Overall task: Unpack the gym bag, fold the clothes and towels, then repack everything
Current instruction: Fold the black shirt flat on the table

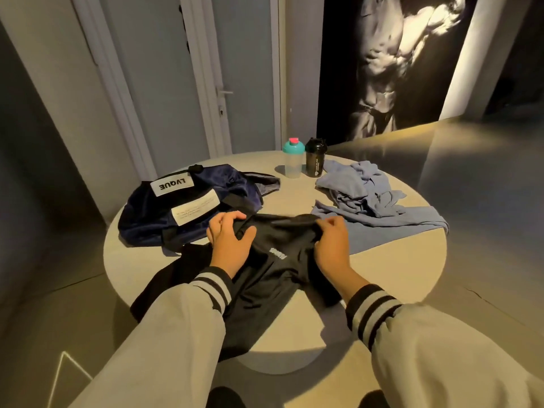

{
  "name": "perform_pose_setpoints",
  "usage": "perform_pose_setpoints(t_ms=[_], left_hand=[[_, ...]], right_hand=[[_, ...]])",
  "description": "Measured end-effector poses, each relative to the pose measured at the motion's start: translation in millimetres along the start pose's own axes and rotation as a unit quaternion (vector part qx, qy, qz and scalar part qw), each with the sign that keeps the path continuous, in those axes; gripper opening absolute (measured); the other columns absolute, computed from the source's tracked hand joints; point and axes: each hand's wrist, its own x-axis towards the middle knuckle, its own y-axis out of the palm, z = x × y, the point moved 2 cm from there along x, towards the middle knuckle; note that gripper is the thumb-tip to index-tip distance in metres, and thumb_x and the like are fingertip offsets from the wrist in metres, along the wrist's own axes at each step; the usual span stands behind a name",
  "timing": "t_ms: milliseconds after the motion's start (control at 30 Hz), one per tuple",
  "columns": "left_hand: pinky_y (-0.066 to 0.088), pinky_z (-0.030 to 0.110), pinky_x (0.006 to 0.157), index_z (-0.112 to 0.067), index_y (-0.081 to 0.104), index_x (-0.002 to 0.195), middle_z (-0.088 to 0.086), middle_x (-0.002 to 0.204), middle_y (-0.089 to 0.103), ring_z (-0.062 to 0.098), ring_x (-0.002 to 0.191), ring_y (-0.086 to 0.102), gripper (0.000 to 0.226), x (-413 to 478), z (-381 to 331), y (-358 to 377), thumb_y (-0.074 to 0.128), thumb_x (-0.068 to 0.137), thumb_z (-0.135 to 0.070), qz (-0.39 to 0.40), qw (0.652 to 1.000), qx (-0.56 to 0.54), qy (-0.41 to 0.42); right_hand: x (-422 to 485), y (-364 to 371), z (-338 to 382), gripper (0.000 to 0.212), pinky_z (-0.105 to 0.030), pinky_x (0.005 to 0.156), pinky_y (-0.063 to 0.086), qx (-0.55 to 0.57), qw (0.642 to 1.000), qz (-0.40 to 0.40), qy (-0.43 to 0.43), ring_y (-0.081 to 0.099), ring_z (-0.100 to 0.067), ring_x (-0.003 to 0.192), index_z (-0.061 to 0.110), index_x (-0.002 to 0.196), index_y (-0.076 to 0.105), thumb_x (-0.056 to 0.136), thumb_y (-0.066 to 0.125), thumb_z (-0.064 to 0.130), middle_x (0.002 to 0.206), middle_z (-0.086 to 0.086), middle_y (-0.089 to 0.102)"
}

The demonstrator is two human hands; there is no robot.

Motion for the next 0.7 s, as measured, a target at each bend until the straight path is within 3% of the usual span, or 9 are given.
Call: perform_pose_setpoints(t_ms=[100, 200, 300, 333, 400, 467, 533, 600, 700], left_hand=[[0.016, 0.048, 0.115, -0.039, 0.05, 0.104, 0.0, 0.138, 0.032, 0.026, 0.132, 0.022, 0.029, -7, -2, 8, 0.073, 0.085, -0.038, -0.058, 0.981, 0.177, 0.056], [0.022, 0.05, 0.108, -0.03, 0.044, 0.099, 0.002, 0.127, 0.038, 0.032, 0.123, 0.033, 0.034, -12, 3, 16, 0.069, 0.086, -0.048, -0.056, 0.968, 0.244, 0.003], [0.032, 0.05, 0.106, -0.028, 0.048, 0.097, 0.003, 0.125, 0.048, 0.03, 0.122, 0.044, 0.034, -13, 15, 20, 0.059, 0.091, -0.06, 0.063, 0.966, 0.24, -0.078], [0.036, 0.05, 0.105, -0.029, 0.051, 0.098, 0.004, 0.127, 0.052, 0.03, 0.121, 0.048, 0.035, -14, 18, 20, 0.057, 0.091, -0.062, 0.094, 0.964, 0.232, -0.088], [0.034, 0.052, 0.11, -0.032, 0.057, 0.109, 0.002, 0.135, 0.054, 0.028, 0.125, 0.05, 0.037, -16, 20, 18, 0.053, 0.092, -0.065, 0.118, 0.964, 0.222, -0.081], [0.014, 0.058, 0.119, -0.035, 0.053, 0.132, 0.0, 0.153, 0.042, 0.027, 0.143, 0.036, 0.05, -17, 20, 17, 0.05, 0.093, -0.066, 0.136, 0.954, 0.257, -0.072], [0.004, 0.059, 0.12, -0.037, 0.032, 0.152, 0.001, 0.166, 0.019, 0.029, 0.154, 0.012, 0.069, -19, 19, 16, 0.053, 0.092, -0.064, 0.172, 0.935, 0.298, -0.085], [0.012, 0.056, 0.122, -0.037, 0.017, 0.158, 0.003, 0.168, 0.01, 0.033, 0.154, 0.008, 0.084, -23, 20, 15, 0.058, 0.09, -0.063, 0.196, 0.932, 0.288, -0.095], [0.025, 0.054, 0.119, -0.034, 0.018, 0.158, 0.006, 0.166, 0.017, 0.038, 0.149, 0.022, 0.087, -36, 17, 19, 0.059, 0.088, -0.066, 0.229, 0.923, 0.292, -0.098]], right_hand=[[13, -4, -9, 0.039, -0.039, 0.112, 0.031, -0.135, 0.99, 0.019, -0.039, 0.035, -0.037, 0.137, 0.002, 0.133, 0.052, 0.094, 0.052, 0.0, 0.148, -0.016, 0.037], [-10, 14, -6, 0.032, -0.048, 0.109, 0.03, -0.204, 0.971, 0.025, -0.122, 0.037, -0.034, 0.13, 0.019, 0.126, 0.063, 0.095, 0.055, 0.013, 0.134, -0.009, 0.046], [-43, 41, -6, 0.03, -0.046, 0.098, 0.034, -0.224, 0.945, 0.2, -0.133, 0.041, -0.028, 0.127, 0.032, 0.125, 0.061, 0.099, 0.05, 0.043, 0.127, -0.002, 0.05], [-53, 48, -9, 0.041, -0.047, 0.1, 0.034, -0.252, 0.921, 0.271, -0.124, 0.039, -0.029, 0.131, 0.034, 0.134, 0.055, 0.098, 0.049, 0.052, 0.133, -0.004, 0.047], [-62, 49, -16, 0.061, -0.048, 0.11, 0.028, -0.324, 0.882, 0.318, -0.125, 0.03, -0.029, 0.14, 0.034, 0.149, 0.039, 0.096, 0.05, 0.06, 0.147, -0.004, 0.037], [-59, 38, -19, 0.06, -0.052, 0.116, 0.025, -0.345, 0.883, 0.295, -0.117, 0.031, -0.032, 0.142, 0.032, 0.153, 0.033, 0.099, 0.05, 0.053, 0.153, -0.006, 0.033], [-49, 21, -26, 0.052, -0.056, 0.117, 0.021, -0.338, 0.895, 0.276, -0.092, 0.035, -0.034, 0.14, 0.03, 0.152, 0.036, 0.102, 0.049, 0.034, 0.151, -0.008, 0.039], [-38, 0, -38, 0.049, -0.056, 0.116, 0.022, -0.34, 0.911, 0.221, -0.073, 0.036, -0.035, 0.138, 0.027, 0.15, 0.041, 0.101, 0.045, 0.02, 0.144, -0.01, 0.045], [-37, -22, -55, 0.041, -0.042, 0.097, 0.038, -0.285, 0.951, 0.078, -0.091, 0.045, -0.039, 0.122, 0.021, 0.139, 0.054, 0.099, 0.044, 0.015, 0.127, -0.013, 0.05]])
